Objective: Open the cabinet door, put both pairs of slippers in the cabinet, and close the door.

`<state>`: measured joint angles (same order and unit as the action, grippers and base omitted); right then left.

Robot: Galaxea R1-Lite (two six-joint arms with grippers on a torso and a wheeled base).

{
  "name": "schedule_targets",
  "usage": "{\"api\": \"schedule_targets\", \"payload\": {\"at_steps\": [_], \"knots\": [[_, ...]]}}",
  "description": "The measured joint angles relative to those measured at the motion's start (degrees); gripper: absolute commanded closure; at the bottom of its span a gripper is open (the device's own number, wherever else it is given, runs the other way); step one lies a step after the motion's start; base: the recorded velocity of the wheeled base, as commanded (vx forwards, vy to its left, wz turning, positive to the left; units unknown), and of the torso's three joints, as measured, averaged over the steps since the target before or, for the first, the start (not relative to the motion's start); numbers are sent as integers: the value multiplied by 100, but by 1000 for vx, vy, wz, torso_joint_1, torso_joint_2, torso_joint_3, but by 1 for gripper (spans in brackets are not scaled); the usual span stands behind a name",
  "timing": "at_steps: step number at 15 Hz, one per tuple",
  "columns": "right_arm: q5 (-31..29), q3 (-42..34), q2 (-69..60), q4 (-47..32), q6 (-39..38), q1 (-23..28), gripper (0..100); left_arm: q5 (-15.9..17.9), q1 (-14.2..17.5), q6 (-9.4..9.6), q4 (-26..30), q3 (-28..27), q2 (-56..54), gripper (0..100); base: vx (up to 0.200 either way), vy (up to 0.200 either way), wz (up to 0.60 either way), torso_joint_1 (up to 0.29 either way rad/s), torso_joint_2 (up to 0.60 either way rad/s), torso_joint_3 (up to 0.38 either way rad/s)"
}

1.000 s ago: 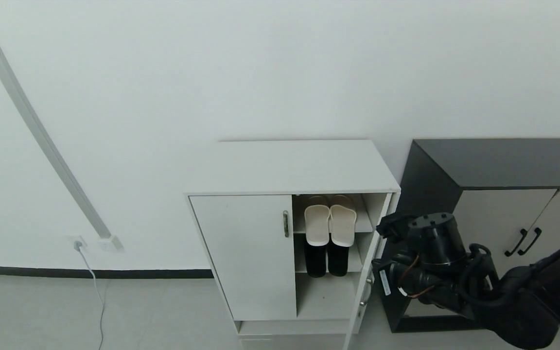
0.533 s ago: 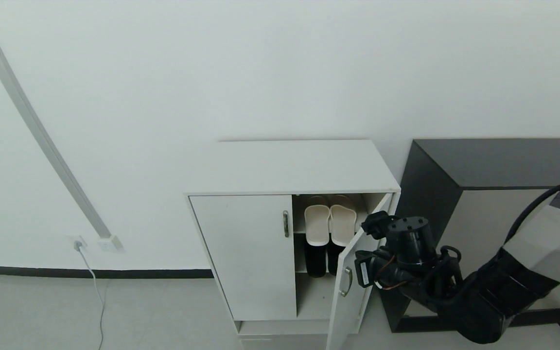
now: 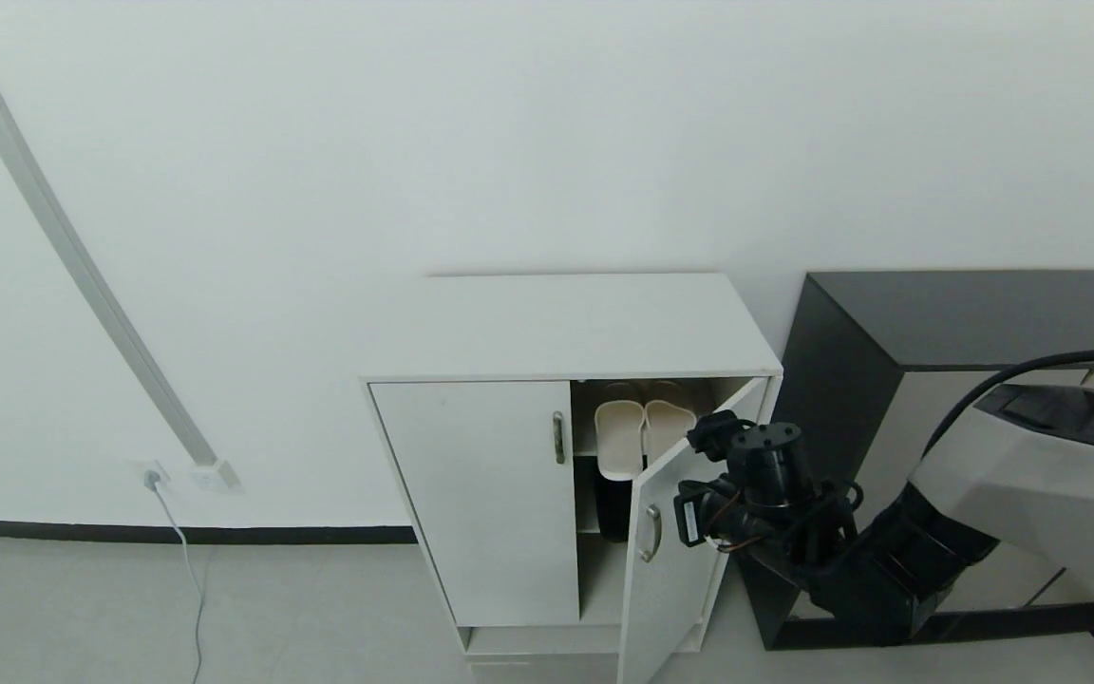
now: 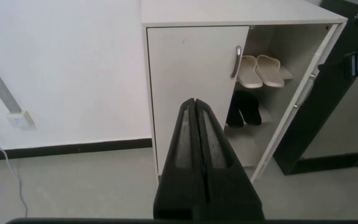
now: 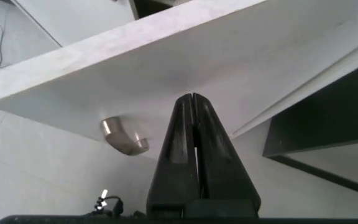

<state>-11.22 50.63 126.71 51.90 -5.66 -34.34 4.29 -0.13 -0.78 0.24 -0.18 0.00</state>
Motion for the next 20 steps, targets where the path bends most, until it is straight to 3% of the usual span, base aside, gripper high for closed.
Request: {"api": "schedule_targets", "payload": {"at_steps": [8,20], "knots": [[-11,992,629,-33,2,22,100,2,0,0,2,-2,0,100,0,0,0,0,0,0],[-13,1775,1161,-184,5,232,100,0,0,0,2,0,0,100,0,0,0,0,0,0]]}}
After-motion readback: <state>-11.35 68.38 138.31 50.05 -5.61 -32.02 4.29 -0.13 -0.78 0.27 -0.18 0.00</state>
